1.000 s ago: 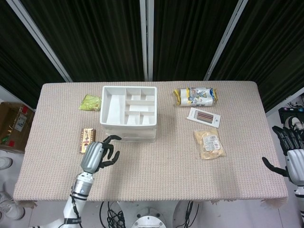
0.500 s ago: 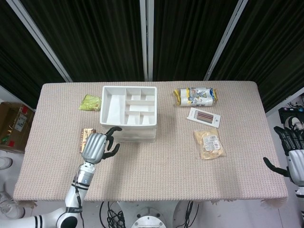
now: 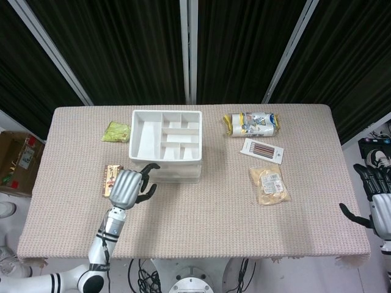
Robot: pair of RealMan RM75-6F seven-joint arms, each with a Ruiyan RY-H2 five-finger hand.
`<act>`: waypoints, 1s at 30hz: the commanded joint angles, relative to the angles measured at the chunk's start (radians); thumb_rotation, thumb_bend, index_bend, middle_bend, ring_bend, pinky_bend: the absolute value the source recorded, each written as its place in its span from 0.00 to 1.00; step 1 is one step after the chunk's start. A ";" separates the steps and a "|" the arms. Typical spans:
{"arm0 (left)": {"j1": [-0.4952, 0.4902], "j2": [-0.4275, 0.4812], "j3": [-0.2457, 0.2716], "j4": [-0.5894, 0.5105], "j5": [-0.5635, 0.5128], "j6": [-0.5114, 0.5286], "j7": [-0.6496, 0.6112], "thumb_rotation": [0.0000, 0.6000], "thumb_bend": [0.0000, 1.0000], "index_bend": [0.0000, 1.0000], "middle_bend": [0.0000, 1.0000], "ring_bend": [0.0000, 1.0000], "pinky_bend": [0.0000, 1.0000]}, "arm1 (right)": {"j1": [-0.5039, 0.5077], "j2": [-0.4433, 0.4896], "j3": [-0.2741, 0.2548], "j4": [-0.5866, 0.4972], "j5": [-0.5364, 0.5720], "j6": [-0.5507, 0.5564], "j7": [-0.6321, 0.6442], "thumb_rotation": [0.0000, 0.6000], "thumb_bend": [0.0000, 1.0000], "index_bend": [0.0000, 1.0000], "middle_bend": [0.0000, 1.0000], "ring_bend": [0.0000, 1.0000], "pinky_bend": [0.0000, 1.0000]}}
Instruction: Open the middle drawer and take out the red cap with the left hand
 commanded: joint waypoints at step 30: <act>0.047 0.232 0.151 -0.259 0.066 -0.087 -0.267 1.00 0.34 0.32 0.83 0.90 1.00 | 0.007 0.003 0.004 -0.004 0.004 -0.014 -0.004 1.00 0.17 0.00 0.08 0.00 0.04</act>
